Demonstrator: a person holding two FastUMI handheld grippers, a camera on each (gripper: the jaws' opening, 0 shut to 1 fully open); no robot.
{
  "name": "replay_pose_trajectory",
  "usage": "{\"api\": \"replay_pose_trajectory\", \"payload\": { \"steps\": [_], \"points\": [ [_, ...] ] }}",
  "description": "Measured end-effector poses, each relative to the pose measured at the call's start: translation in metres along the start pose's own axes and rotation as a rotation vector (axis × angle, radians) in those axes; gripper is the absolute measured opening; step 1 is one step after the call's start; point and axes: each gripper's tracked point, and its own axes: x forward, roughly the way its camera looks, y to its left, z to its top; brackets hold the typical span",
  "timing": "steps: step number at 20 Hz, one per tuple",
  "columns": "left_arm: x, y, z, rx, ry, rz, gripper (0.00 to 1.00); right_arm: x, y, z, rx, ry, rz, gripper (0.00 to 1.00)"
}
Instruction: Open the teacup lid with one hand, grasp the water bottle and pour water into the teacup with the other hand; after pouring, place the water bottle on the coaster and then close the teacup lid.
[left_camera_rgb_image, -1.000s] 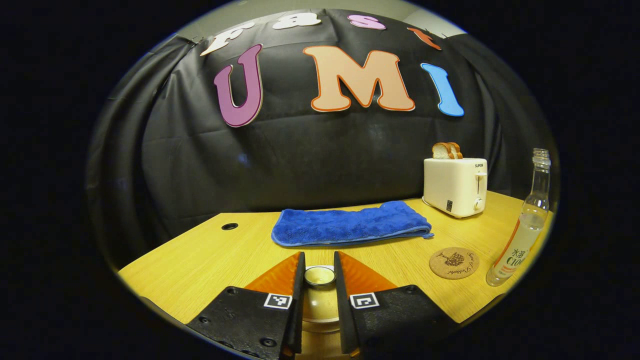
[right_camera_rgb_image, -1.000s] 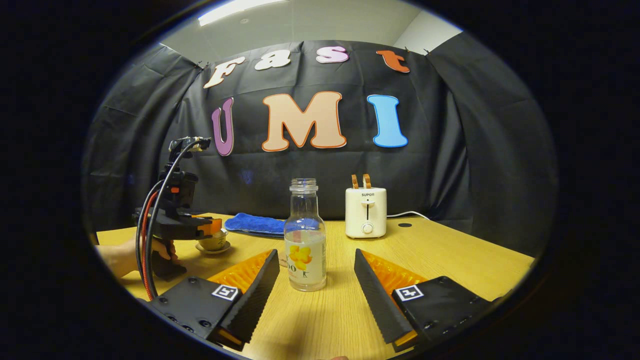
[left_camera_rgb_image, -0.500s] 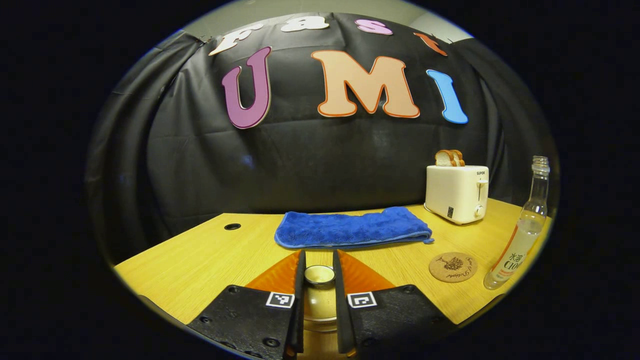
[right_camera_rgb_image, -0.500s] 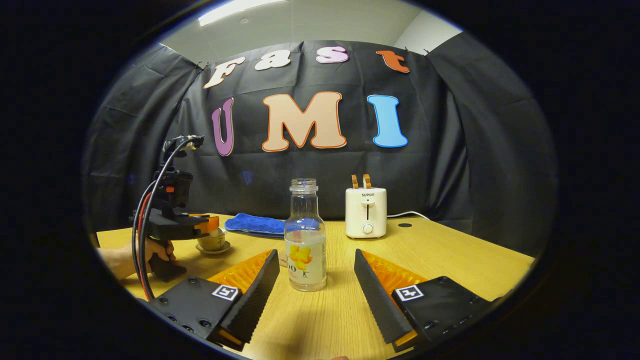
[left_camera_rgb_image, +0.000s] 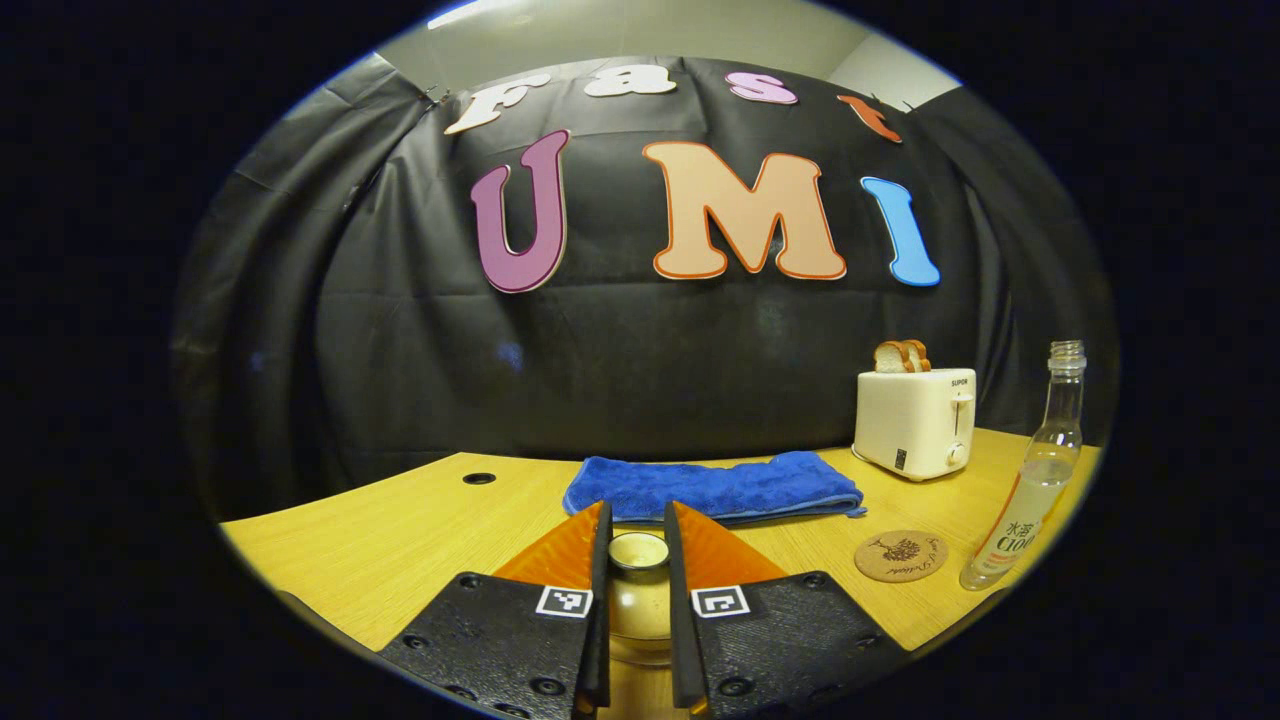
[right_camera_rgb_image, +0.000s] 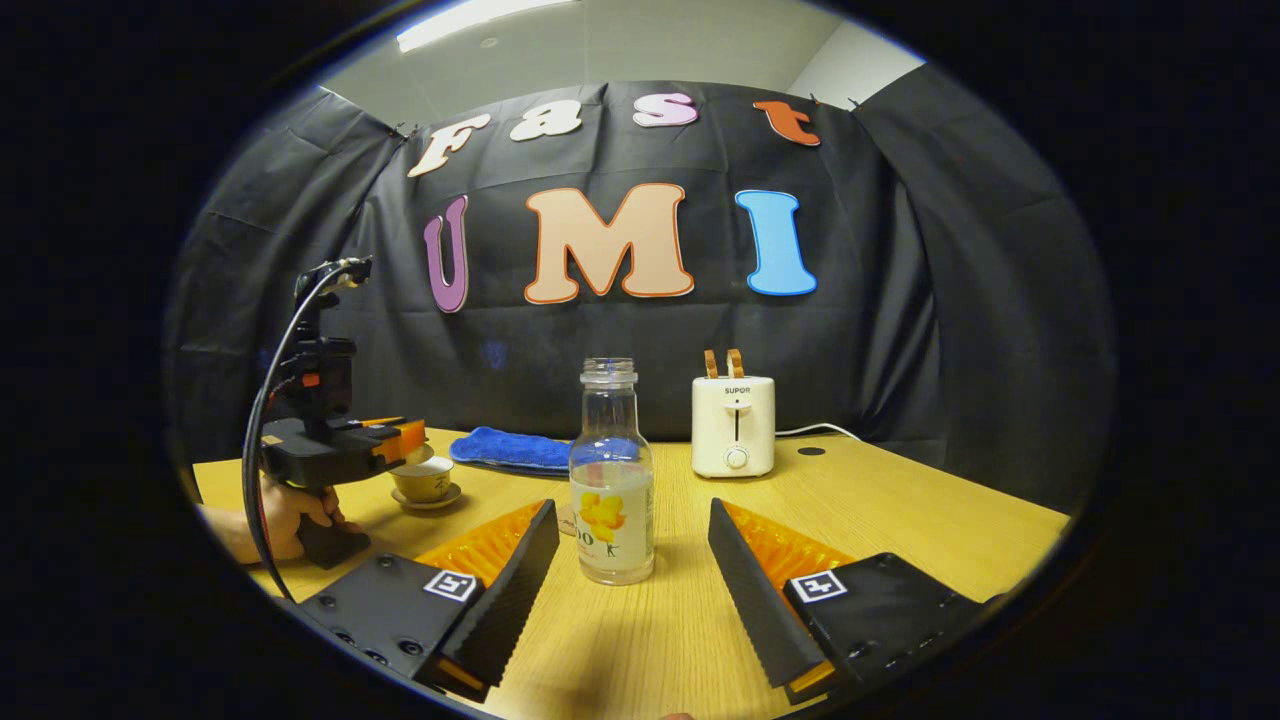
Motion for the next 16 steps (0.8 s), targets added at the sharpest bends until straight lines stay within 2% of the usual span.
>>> {"api": "replay_pose_trajectory", "payload": {
  "steps": [1, 3, 5, 7, 8, 9, 11, 12, 13, 14, 16],
  "points": [
    [-0.004, 0.003, 0.000, -0.006, -0.001, 0.006, 0.23, 0.003, 0.001, 0.000, 0.000, 0.001, 0.001, 0.93],
    [-0.013, 0.006, 0.000, -0.008, -0.001, 0.009, 0.21, 0.011, 0.004, -0.001, 0.001, 0.003, 0.003, 0.96],
    [-0.024, 0.011, 0.000, -0.006, 0.000, 0.012, 0.22, 0.020, 0.007, -0.002, 0.000, 0.005, -0.009, 0.93],
    [-0.037, 0.015, -0.006, -0.007, 0.027, 0.011, 0.22, 0.031, 0.008, -0.001, -0.001, 0.003, -0.029, 1.00],
    [-0.044, 0.019, -0.008, -0.009, 0.039, 0.011, 0.22, 0.037, 0.010, -0.002, 0.000, 0.001, -0.039, 0.93],
    [-0.050, 0.022, -0.004, -0.008, 0.025, 0.014, 0.22, 0.042, 0.013, -0.002, -0.001, 0.003, -0.039, 0.97],
    [-0.061, 0.029, -0.005, -0.008, 0.030, 0.021, 0.21, 0.055, 0.015, -0.004, 0.002, 0.006, -0.049, 0.93],
    [-0.068, 0.033, -0.004, -0.008, 0.029, 0.027, 0.22, 0.061, 0.015, -0.003, 0.001, 0.004, -0.055, 1.00],
    [-0.073, 0.036, -0.004, -0.009, 0.031, 0.025, 0.22, 0.066, 0.016, -0.003, 0.001, 0.004, -0.059, 1.00],
    [-0.079, 0.036, -0.004, -0.009, 0.029, 0.014, 0.22, 0.071, 0.018, -0.004, 0.000, 0.004, -0.062, 0.93],
    [-0.090, 0.029, -0.003, -0.008, 0.027, -0.036, 0.22, 0.082, 0.017, -0.005, 0.000, 0.003, -0.080, 0.93]
  ]
}}
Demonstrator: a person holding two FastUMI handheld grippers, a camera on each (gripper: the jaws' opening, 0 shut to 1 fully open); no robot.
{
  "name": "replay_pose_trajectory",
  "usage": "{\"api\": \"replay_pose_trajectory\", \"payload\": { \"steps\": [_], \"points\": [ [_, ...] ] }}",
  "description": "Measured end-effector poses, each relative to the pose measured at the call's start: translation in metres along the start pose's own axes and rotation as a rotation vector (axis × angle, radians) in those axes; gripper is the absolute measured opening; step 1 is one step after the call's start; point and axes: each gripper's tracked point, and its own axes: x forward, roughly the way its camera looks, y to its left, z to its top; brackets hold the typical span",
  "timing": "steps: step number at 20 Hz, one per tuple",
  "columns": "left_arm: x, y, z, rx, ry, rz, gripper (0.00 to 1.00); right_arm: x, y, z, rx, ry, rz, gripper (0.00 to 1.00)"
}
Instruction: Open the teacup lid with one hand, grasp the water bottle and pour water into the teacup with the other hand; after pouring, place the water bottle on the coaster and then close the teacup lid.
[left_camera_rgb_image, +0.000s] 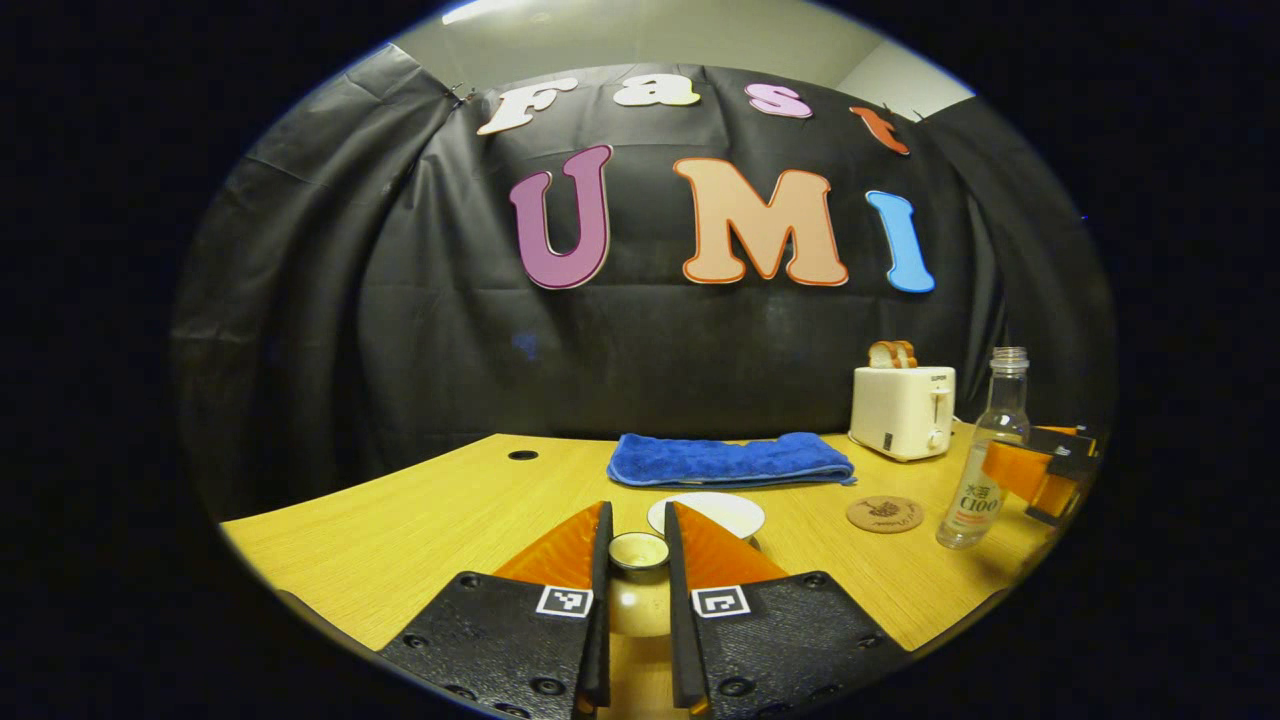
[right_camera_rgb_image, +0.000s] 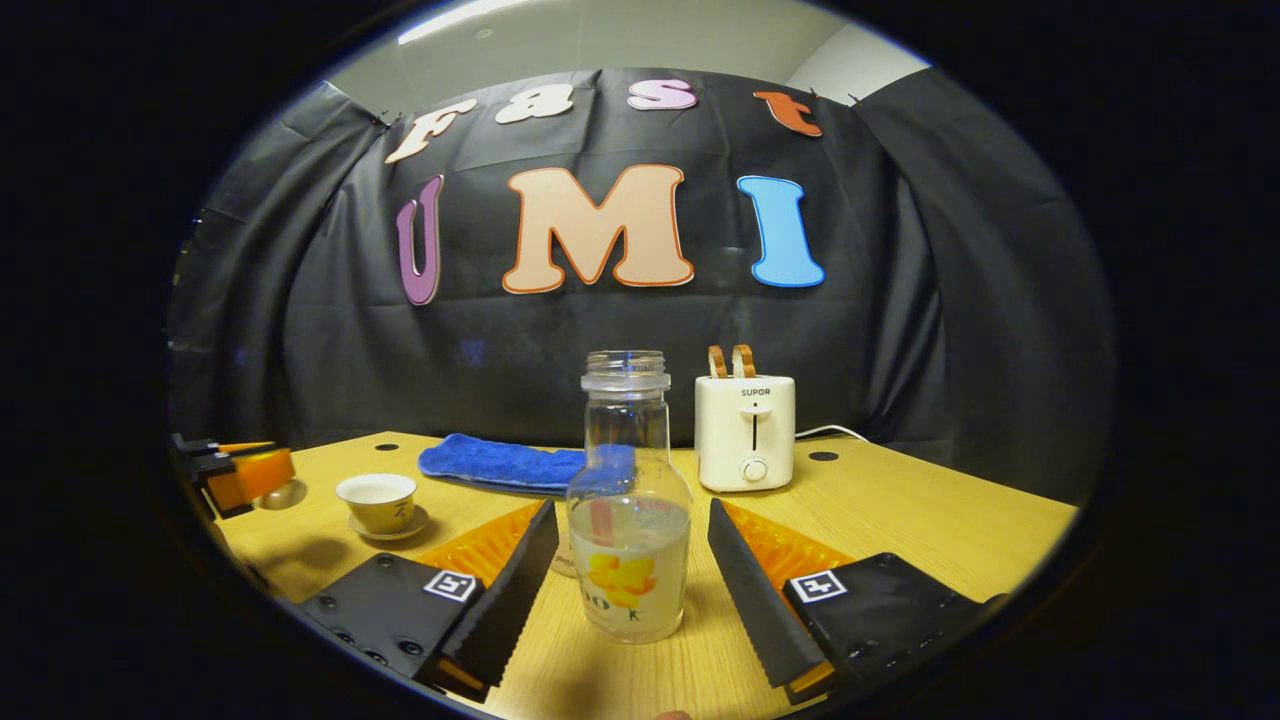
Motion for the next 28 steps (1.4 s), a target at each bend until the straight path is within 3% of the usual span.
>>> {"api": "replay_pose_trajectory", "payload": {
  "steps": [3, 4, 5, 7, 8, 12, 17, 21, 28],
  "points": [
    [-0.009, 0.009, 0.000, 0.000, -0.003, 0.003, 0.21, 0.015, 0.004, -0.002, 0.001, 0.010, -0.010, 0.97],
    [-0.011, 0.011, 0.001, 0.002, -0.002, 0.009, 0.21, 0.018, 0.007, -0.003, 0.001, 0.012, 0.001, 0.92],
    [-0.012, 0.013, 0.000, 0.003, -0.004, 0.014, 0.21, 0.021, 0.010, -0.004, -0.001, 0.013, 0.001, 0.96],
    [-0.013, 0.018, 0.000, 0.004, -0.002, 0.024, 0.21, 0.024, 0.008, -0.003, 0.005, 0.015, -0.002, 0.93],
    [-0.013, 0.019, 0.000, 0.003, -0.004, 0.027, 0.21, 0.025, 0.009, -0.003, -0.003, 0.017, -0.010, 0.80],
    [-0.013, 0.030, 0.000, 0.005, -0.002, 0.042, 0.21, 0.027, 0.021, -0.005, -0.020, 0.025, 0.032, 0.74],
    [-0.013, 0.050, 0.000, 0.004, -0.001, 0.070, 0.21, 0.036, 0.046, -0.003, -0.168, 0.029, 0.067, 0.73],
    [-0.013, 0.057, -0.001, 0.004, -0.003, 0.066, 0.21, 0.051, 0.080, -0.002, -0.340, 0.045, 0.120, 0.74],
    [-0.011, 0.075, -0.002, 0.004, -0.003, 0.087, 0.21, 0.076, 0.134, -0.001, -0.891, -0.006, 0.173, 0.72]
  ]
}}
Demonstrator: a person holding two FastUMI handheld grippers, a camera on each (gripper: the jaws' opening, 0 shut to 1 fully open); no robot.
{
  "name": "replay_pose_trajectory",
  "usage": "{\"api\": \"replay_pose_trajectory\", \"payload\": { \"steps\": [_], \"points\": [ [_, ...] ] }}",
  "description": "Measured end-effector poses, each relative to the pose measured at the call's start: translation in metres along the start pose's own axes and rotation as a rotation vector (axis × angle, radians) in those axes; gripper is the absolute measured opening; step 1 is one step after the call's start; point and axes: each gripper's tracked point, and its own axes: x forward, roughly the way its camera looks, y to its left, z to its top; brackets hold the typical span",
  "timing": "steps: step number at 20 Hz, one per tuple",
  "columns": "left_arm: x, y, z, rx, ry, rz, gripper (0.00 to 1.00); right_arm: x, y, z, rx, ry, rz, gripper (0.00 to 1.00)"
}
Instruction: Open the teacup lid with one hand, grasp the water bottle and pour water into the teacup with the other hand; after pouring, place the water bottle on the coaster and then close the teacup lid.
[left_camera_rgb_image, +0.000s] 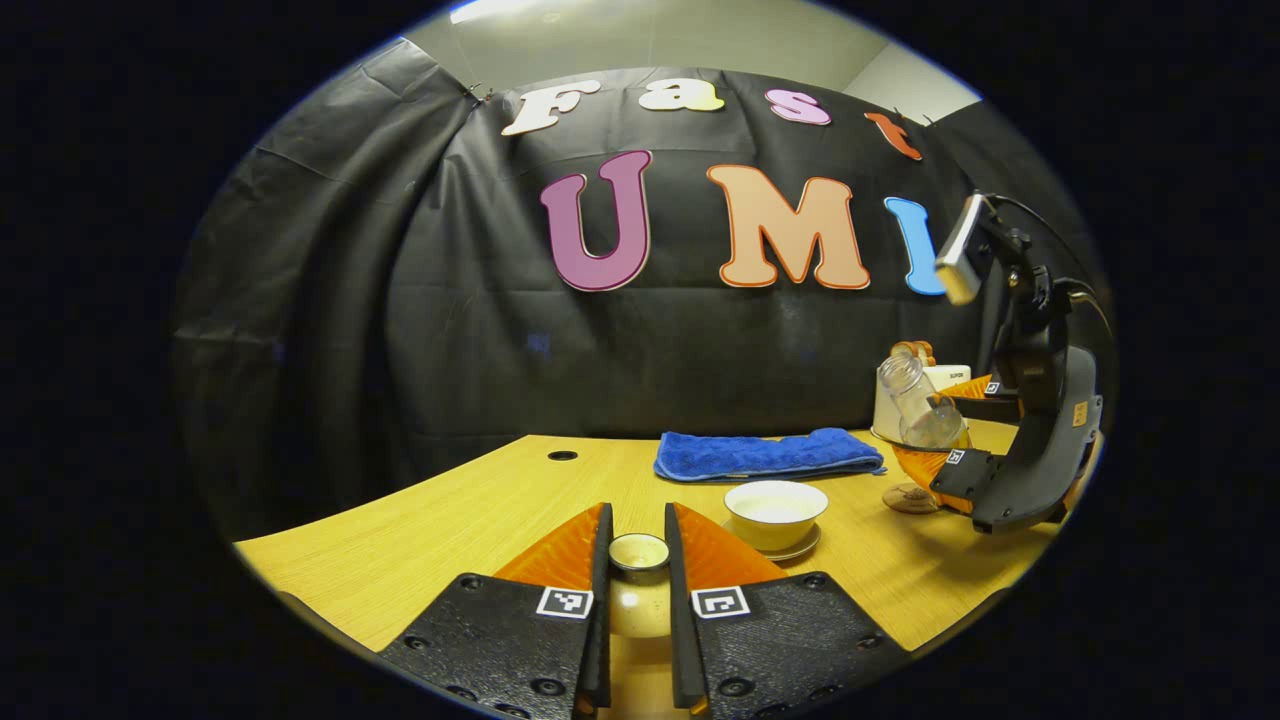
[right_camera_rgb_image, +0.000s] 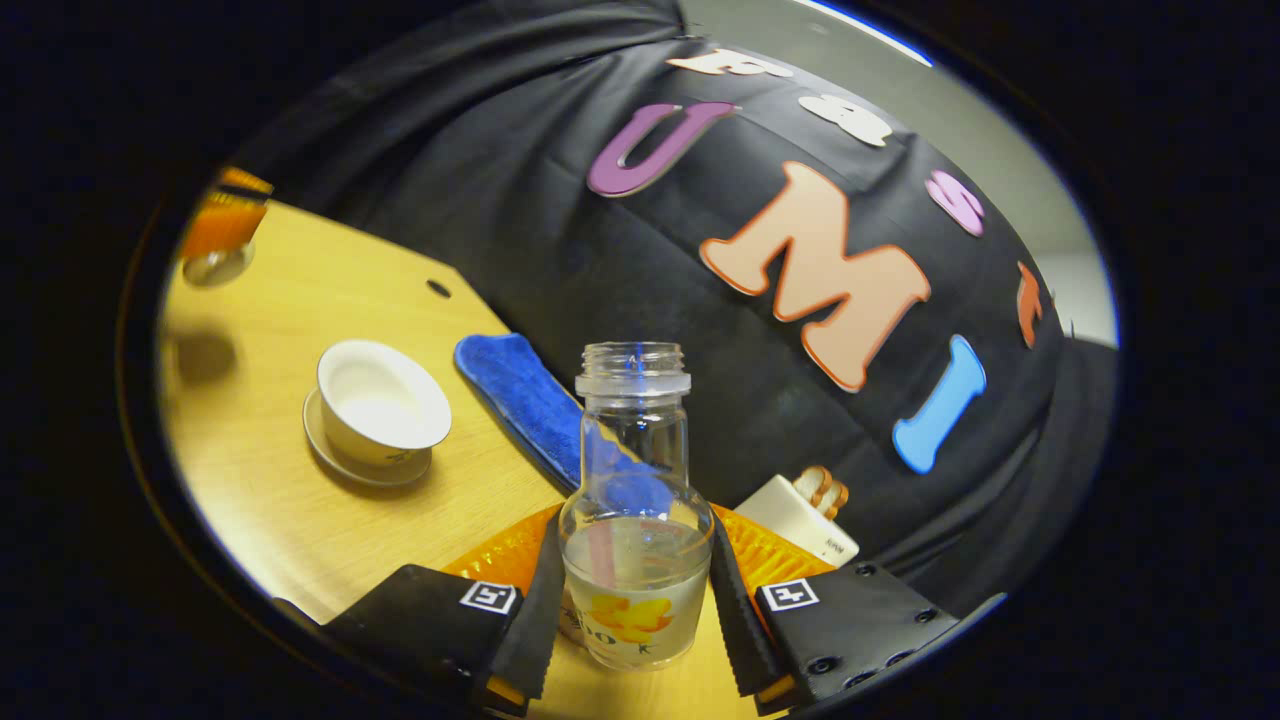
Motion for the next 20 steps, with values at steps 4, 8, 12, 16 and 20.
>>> {"api": "replay_pose_trajectory", "payload": {
  "steps": [4, 8, 12, 16, 20],
  "points": [
    [0.002, 0.016, 0.001, 0.000, 0.002, 0.028, 0.22, 0.011, 0.019, 0.004, -0.261, -0.015, 0.047, 0.72],
    [0.003, 0.026, 0.000, 0.000, 0.001, 0.030, 0.19, 0.018, 0.035, -0.001, -0.442, -0.005, 0.089, 0.73],
    [0.005, 0.033, 0.000, 0.000, 0.003, 0.041, 0.21, 0.021, 0.041, -0.002, -0.573, -0.016, 0.100, 0.74],
    [0.004, 0.033, 0.000, -0.001, 0.003, 0.041, 0.21, 0.023, 0.046, 0.006, -0.709, -0.043, 0.102, 0.73],
    [0.004, 0.032, -0.001, -0.003, 0.005, 0.041, 0.21, 0.025, 0.041, 0.009, -0.817, -0.059, 0.092, 0.73]
  ]
}}
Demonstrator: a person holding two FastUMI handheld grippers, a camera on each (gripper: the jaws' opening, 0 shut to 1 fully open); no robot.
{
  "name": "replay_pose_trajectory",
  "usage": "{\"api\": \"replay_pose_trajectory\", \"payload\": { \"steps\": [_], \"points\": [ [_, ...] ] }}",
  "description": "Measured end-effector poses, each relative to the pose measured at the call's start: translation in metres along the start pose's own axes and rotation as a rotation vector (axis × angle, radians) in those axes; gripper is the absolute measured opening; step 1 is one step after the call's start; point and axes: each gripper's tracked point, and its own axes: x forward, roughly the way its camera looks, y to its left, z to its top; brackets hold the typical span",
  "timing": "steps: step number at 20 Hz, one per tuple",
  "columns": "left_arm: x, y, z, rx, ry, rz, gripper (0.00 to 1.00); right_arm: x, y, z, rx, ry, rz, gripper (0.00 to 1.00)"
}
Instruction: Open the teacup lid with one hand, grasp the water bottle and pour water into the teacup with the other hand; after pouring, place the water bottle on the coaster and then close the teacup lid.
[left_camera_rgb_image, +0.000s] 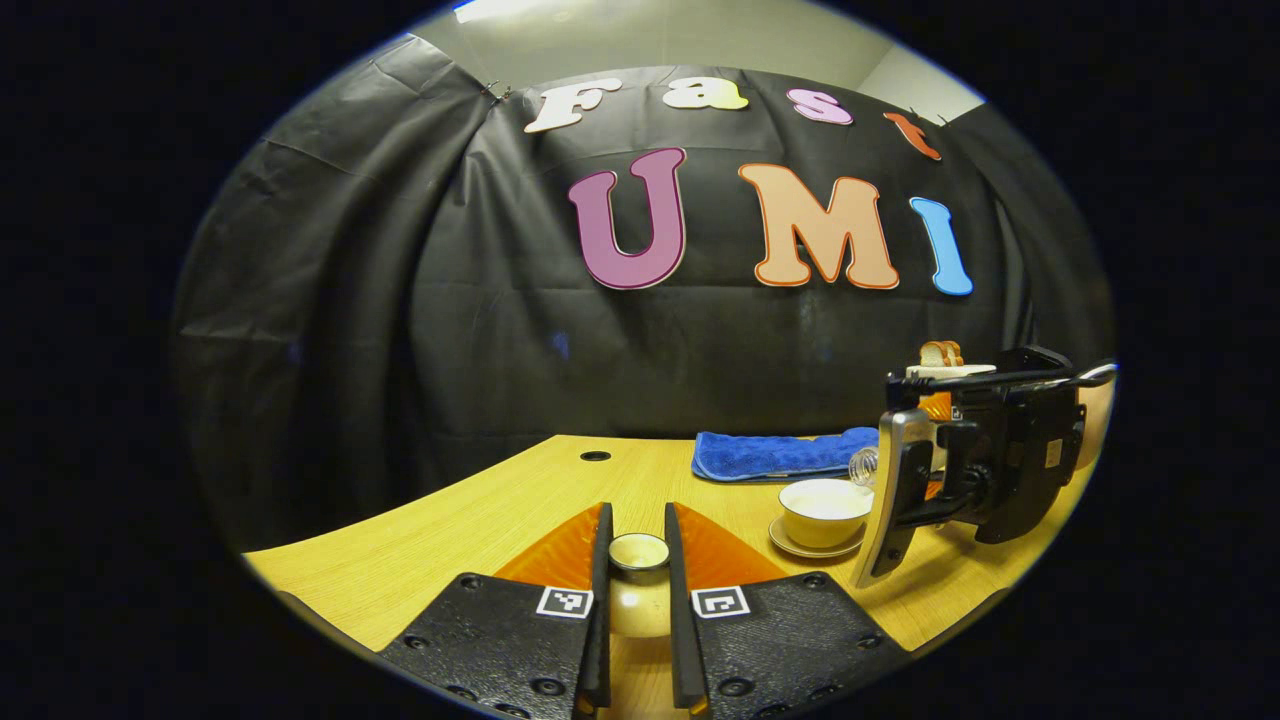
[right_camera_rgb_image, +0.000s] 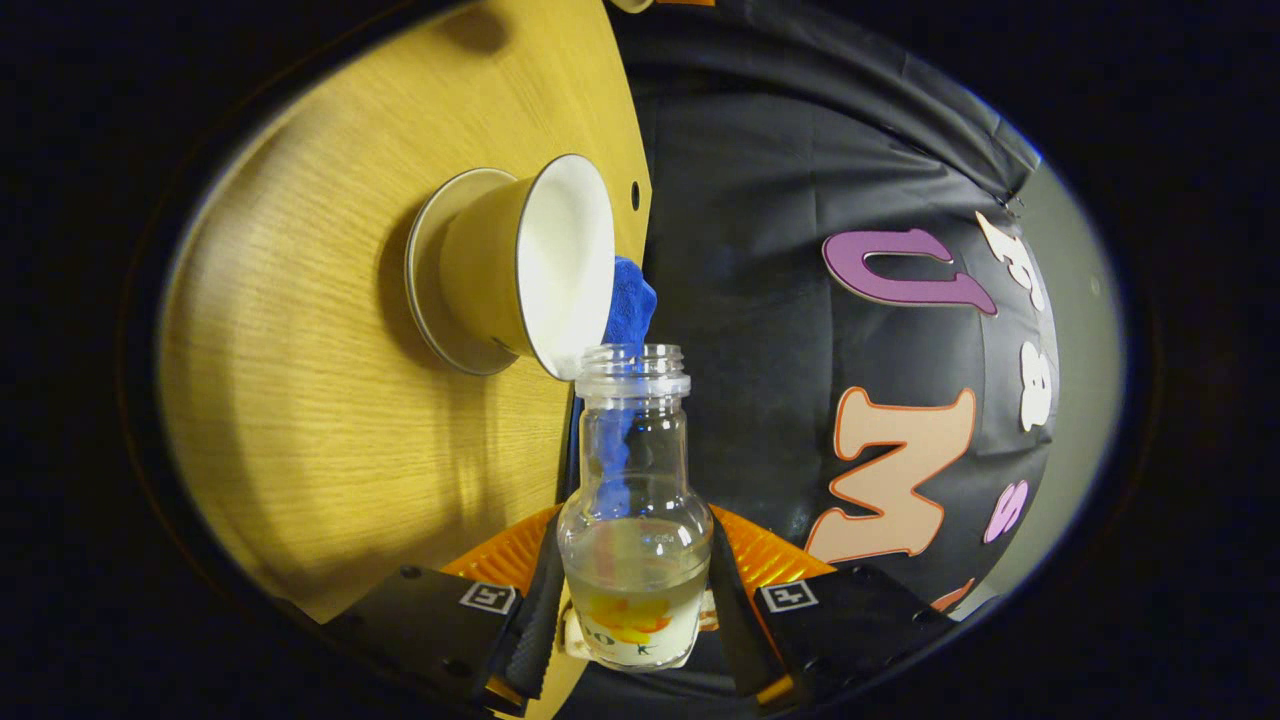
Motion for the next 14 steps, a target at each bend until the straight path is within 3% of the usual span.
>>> {"api": "replay_pose_trajectory", "payload": {
  "steps": [14],
  "points": [
    [0.000, 0.001, 0.000, -0.001, 0.001, -0.001, 0.23, 0.000, -0.022, 0.015, -0.279, -0.058, -0.045, 0.73]
  ]
}}
